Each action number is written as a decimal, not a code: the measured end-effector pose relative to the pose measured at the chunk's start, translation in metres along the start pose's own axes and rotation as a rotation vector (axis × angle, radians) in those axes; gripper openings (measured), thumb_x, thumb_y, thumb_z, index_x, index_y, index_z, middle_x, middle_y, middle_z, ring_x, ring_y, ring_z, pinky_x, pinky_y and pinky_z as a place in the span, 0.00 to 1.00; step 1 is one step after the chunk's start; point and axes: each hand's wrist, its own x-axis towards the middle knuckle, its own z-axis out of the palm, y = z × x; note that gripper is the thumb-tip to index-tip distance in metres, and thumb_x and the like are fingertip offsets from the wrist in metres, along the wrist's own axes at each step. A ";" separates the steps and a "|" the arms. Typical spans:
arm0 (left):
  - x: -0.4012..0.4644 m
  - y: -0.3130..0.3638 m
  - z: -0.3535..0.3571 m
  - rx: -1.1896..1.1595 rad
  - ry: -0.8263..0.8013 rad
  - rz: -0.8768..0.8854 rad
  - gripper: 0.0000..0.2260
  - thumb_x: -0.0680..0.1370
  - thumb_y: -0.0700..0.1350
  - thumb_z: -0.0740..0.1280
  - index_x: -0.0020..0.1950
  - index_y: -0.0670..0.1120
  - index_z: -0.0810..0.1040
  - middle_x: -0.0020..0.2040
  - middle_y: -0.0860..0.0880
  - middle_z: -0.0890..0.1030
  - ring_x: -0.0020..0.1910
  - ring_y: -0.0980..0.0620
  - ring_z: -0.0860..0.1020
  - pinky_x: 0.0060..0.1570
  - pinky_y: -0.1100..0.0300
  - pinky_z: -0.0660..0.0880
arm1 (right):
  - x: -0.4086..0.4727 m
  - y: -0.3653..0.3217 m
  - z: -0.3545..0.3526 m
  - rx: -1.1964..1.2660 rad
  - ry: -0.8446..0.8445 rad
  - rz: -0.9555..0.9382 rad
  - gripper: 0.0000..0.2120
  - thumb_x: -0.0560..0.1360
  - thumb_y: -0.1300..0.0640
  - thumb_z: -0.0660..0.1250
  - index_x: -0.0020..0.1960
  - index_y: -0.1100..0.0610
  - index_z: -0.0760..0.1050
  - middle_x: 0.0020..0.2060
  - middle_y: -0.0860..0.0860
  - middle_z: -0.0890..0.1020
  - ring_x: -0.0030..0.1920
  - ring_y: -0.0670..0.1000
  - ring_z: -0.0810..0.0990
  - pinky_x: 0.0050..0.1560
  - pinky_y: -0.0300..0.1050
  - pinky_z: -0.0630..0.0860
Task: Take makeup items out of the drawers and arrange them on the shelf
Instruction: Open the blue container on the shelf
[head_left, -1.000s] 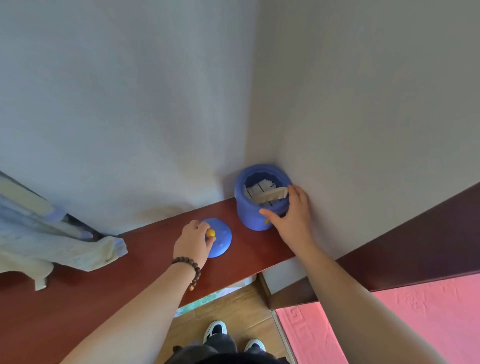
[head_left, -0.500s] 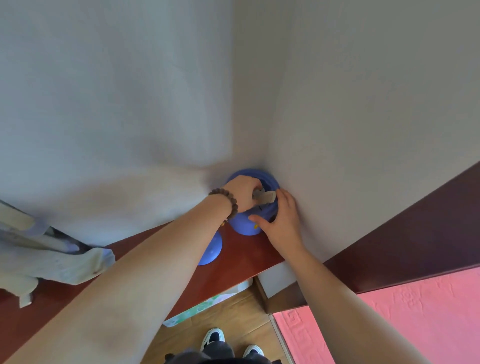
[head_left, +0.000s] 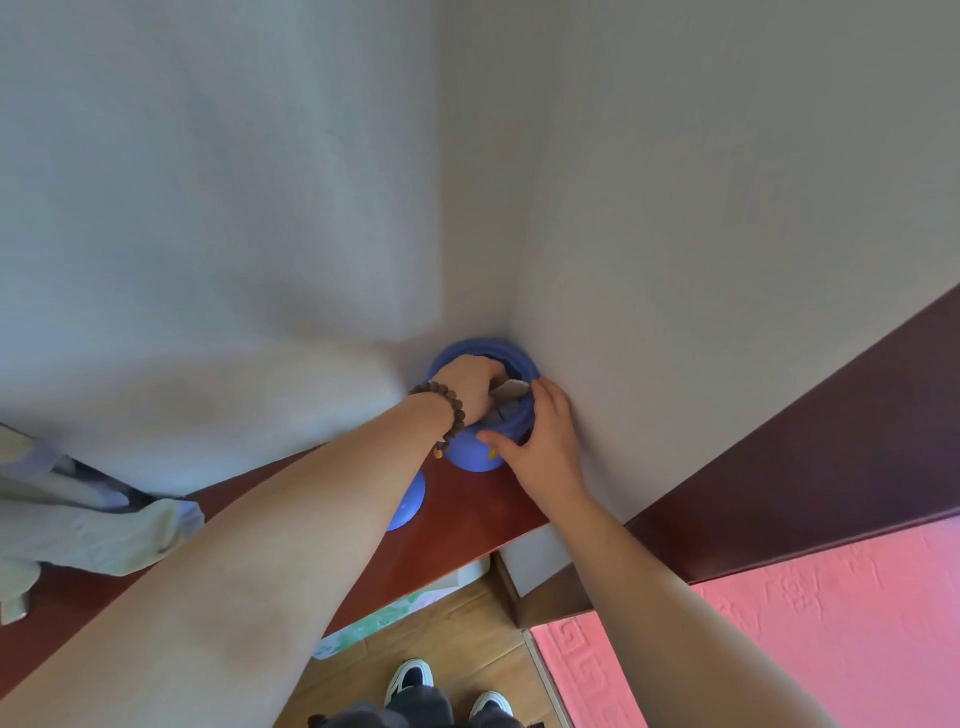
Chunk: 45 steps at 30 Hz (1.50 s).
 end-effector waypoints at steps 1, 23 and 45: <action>-0.002 -0.001 0.000 -0.031 0.035 0.008 0.04 0.78 0.40 0.62 0.43 0.43 0.74 0.35 0.51 0.73 0.39 0.49 0.74 0.40 0.60 0.65 | 0.000 0.000 0.000 0.001 -0.001 0.000 0.44 0.66 0.51 0.77 0.74 0.61 0.59 0.73 0.54 0.62 0.72 0.51 0.62 0.66 0.34 0.59; -0.204 -0.175 0.028 -0.633 0.409 -0.714 0.07 0.74 0.42 0.71 0.41 0.41 0.76 0.44 0.44 0.81 0.40 0.46 0.83 0.31 0.57 0.81 | 0.002 0.004 0.001 -0.129 0.019 -0.088 0.42 0.66 0.51 0.77 0.72 0.65 0.62 0.70 0.57 0.65 0.71 0.54 0.64 0.66 0.37 0.59; -0.188 -0.145 0.076 -0.280 0.421 -0.556 0.22 0.74 0.49 0.71 0.65 0.46 0.72 0.63 0.44 0.72 0.63 0.45 0.71 0.62 0.53 0.68 | 0.000 0.004 0.002 -0.148 0.031 -0.071 0.42 0.67 0.50 0.77 0.73 0.63 0.62 0.71 0.57 0.64 0.71 0.53 0.64 0.66 0.36 0.59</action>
